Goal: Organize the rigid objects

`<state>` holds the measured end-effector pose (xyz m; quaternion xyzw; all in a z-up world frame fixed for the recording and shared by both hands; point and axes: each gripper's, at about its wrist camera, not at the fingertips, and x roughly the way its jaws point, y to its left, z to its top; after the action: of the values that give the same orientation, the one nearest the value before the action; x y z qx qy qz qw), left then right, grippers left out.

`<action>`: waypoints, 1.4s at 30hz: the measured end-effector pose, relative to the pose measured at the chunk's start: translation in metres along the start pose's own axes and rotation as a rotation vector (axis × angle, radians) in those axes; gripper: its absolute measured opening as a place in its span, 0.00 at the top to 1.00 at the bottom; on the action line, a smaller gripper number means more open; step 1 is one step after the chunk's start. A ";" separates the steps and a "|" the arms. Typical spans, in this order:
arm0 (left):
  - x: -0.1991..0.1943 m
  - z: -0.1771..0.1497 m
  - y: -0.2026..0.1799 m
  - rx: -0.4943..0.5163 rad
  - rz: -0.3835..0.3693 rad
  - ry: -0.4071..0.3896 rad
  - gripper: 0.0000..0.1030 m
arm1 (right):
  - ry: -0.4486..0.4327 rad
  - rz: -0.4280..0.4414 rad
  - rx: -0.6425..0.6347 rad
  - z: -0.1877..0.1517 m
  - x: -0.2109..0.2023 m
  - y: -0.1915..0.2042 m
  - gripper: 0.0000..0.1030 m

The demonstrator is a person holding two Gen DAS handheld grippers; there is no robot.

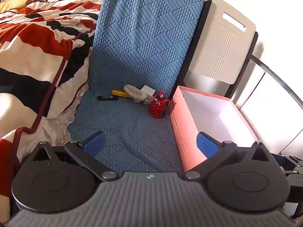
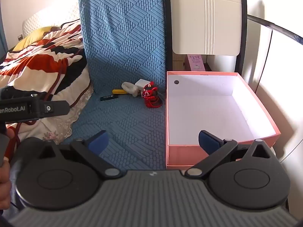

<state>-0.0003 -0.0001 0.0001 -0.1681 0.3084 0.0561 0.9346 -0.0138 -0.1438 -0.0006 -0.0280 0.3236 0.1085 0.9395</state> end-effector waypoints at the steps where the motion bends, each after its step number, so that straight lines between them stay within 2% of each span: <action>1: 0.000 0.000 0.000 -0.001 0.001 0.001 0.00 | 0.002 0.007 0.006 0.000 0.000 0.000 0.00; 16: 0.008 0.001 0.005 -0.008 0.033 0.013 0.00 | 0.007 0.000 0.009 -0.006 0.010 0.004 0.00; 29: 0.010 -0.002 -0.015 0.031 0.014 0.018 0.00 | 0.006 0.001 0.021 -0.010 0.001 -0.011 0.00; 42: 0.023 -0.003 -0.024 0.051 0.047 0.039 0.00 | -0.006 0.033 0.024 -0.004 0.008 -0.024 0.00</action>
<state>0.0215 -0.0236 -0.0090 -0.1378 0.3316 0.0669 0.9309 -0.0050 -0.1660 -0.0088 -0.0110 0.3223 0.1200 0.9389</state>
